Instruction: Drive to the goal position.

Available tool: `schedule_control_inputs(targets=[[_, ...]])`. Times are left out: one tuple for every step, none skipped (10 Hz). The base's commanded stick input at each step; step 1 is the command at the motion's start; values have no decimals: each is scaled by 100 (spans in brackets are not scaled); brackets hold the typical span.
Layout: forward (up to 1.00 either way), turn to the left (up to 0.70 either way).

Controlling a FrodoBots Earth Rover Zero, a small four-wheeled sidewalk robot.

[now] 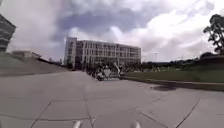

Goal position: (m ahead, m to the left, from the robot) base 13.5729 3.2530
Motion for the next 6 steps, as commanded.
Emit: schedule_control_inputs(targets=[[70,17],[70,0],[70,0],[70,0],[70,0],[70,0]])
